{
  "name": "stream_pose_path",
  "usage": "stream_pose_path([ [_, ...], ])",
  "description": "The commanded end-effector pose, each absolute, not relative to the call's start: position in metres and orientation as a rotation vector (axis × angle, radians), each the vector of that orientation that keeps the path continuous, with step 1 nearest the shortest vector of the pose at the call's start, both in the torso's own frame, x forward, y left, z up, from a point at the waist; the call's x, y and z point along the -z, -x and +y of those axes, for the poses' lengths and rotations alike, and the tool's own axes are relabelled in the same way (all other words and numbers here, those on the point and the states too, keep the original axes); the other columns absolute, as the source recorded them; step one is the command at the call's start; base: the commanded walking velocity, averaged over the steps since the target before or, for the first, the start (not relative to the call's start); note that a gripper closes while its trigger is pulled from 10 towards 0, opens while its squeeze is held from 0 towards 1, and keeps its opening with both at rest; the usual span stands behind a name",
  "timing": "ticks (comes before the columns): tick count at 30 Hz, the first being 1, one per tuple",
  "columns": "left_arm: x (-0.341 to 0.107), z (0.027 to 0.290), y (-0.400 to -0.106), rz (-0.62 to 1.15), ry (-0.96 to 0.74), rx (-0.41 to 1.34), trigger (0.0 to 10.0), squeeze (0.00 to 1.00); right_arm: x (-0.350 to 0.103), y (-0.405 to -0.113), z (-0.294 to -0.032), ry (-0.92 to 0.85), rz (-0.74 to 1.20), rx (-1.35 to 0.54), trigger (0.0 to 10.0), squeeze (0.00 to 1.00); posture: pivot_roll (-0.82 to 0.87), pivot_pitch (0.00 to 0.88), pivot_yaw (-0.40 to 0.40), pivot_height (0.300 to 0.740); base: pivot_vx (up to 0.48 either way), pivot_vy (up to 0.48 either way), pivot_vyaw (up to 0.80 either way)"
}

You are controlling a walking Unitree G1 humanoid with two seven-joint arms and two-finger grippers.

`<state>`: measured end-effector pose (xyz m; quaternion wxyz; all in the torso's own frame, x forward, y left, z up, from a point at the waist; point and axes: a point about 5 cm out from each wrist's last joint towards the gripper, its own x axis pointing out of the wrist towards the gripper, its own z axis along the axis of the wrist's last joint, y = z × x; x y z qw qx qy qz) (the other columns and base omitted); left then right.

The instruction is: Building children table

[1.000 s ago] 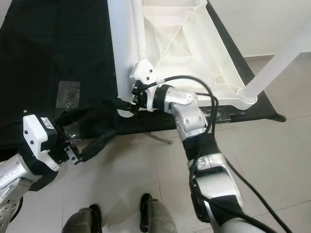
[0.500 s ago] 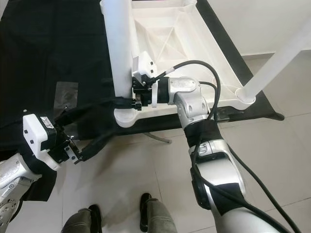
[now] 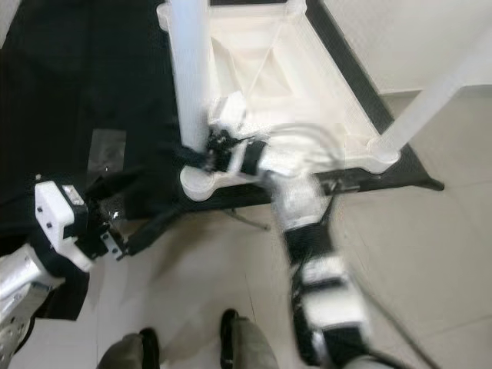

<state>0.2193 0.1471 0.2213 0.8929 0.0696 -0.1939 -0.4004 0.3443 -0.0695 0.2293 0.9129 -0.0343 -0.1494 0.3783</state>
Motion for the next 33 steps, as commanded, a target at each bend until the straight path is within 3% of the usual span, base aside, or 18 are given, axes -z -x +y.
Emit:
stream_pose_path([
  [1,-0.217,0.147,-0.217,-0.382,-0.143,0.844,10.0,0.00,-0.181,-0.341,-0.096,0.092,-0.092,-0.455,0.0,0.00,0.03,0.290,-0.080,0.740,0.000,0.000,0.00],
  [4,-0.216,0.145,-0.218,-0.380,-0.134,0.853,10.0,0.00,-0.172,-0.329,-0.084,0.070,-0.076,-0.517,0.0,0.00,0.02,0.279,-0.072,0.740,0.000,0.000,0.00],
  [10,-0.215,0.142,-0.220,-0.382,-0.129,0.863,10.0,0.00,-0.185,-0.336,-0.074,0.069,-0.119,-0.572,0.0,0.00,0.03,0.271,-0.081,0.740,0.000,0.000,0.00],
  [12,-0.215,0.144,-0.220,-0.384,-0.136,0.855,10.0,0.00,-0.195,-0.341,-0.070,0.062,-0.161,-0.592,10.0,0.00,0.04,0.269,-0.081,0.740,0.000,0.000,0.00],
  [13,-0.215,0.144,-0.220,-0.384,-0.136,0.855,10.0,0.00,-0.195,-0.341,-0.070,0.062,-0.161,-0.592,10.0,0.00,0.04,0.269,-0.081,0.740,0.000,0.000,0.00],
  [14,-0.217,0.147,-0.220,-0.385,-0.143,0.844,10.0,0.00,-0.204,-0.345,-0.069,0.061,-0.211,-0.619,10.0,0.65,0.04,0.269,-0.081,0.740,0.000,0.000,0.00],
  [16,-0.217,0.148,-0.220,-0.386,-0.145,0.843,10.0,0.00,-0.208,-0.344,-0.068,0.067,-0.222,-0.609,10.0,0.65,0.04,0.270,-0.079,0.740,0.000,0.000,0.00],
  [17,-0.217,0.147,-0.220,-0.387,-0.144,0.844,10.0,0.00,-0.212,-0.343,-0.066,0.063,-0.231,-0.642,10.0,1.00,0.04,0.269,-0.081,0.740,0.000,0.000,0.00],
  [20,-0.217,0.145,-0.220,-0.388,-0.143,0.850,10.0,0.00,-0.224,-0.342,-0.062,0.067,-0.260,-0.774,10.0,1.00,0.04,0.270,-0.083,0.740,0.000,0.000,0.00],
  [21,-0.216,0.145,-0.220,-0.388,-0.142,0.850,10.0,0.00,-0.230,-0.342,-0.062,0.089,-0.273,-0.852,10.0,0.00,0.04,0.270,-0.086,0.740,0.000,0.000,0.00],
  [28,-0.217,0.145,-0.220,-0.389,-0.144,0.845,10.0,0.00,-0.243,-0.340,-0.066,0.264,-0.298,-1.195,10.0,0.00,0.05,0.267,-0.089,0.740,0.000,0.000,0.00],
  [33,-0.217,0.145,-0.220,-0.390,-0.144,0.843,10.0,0.00,-0.251,-0.339,-0.068,0.295,-0.300,-1.338,10.0,0.00,0.05,0.265,-0.090,0.740,0.000,0.000,0.00],
])
